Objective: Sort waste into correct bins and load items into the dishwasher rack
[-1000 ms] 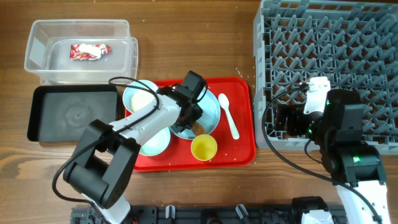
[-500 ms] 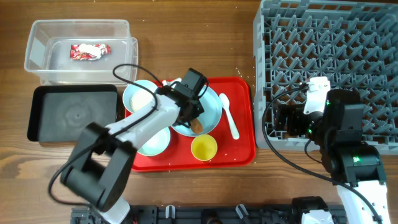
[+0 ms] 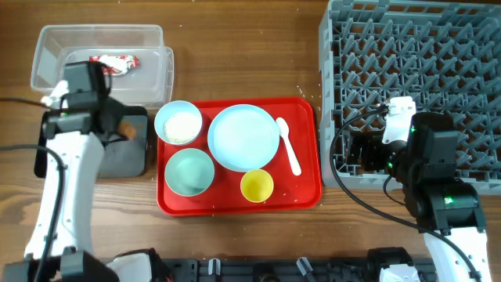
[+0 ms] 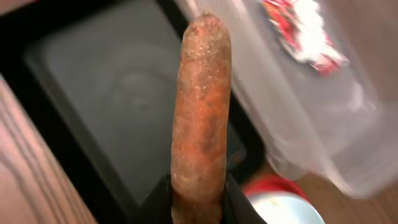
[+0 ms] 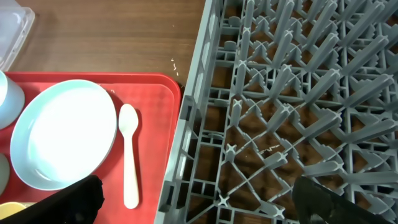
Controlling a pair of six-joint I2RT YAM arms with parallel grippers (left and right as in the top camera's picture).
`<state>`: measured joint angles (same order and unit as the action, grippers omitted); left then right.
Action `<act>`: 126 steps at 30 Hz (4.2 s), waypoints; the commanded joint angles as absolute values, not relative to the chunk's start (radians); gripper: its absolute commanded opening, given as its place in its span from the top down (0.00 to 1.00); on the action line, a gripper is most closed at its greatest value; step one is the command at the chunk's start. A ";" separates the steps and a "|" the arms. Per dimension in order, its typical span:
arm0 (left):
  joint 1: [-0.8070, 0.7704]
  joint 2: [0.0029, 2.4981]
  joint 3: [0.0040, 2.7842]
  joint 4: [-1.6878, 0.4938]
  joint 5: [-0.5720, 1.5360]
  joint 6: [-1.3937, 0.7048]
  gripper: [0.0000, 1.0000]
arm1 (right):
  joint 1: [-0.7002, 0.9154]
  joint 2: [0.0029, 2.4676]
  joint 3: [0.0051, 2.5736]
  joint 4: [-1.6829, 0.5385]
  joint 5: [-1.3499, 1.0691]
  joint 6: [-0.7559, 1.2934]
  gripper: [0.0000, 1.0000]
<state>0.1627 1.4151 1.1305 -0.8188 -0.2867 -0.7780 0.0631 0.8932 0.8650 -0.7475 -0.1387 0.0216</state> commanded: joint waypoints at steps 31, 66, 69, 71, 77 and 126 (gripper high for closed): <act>-0.336 1.486 1.205 -0.974 0.175 -0.475 0.26 | 0.069 0.893 0.888 -0.749 -0.157 0.034 0.00; -0.262 1.729 1.405 -0.671 1.070 -0.437 0.96 | 0.069 1.040 0.888 -0.585 -0.688 -0.097 0.00; -0.271 1.735 1.405 -0.630 1.127 -0.457 0.96 | 0.069 1.129 0.888 -0.474 -1.020 -0.162 0.00; -0.289 1.735 1.405 -0.630 1.133 -0.475 0.96 | 0.069 1.171 0.888 -0.391 -1.153 -0.165 0.00; -0.331 1.735 1.405 -0.593 1.254 -0.484 0.96 | 0.069 1.246 0.888 -0.263 -1.174 -0.158 0.00; 0.104 1.467 1.405 -1.033 0.118 -0.347 0.41 | -0.105 1.237 1.152 -0.681 -0.353 0.023 0.91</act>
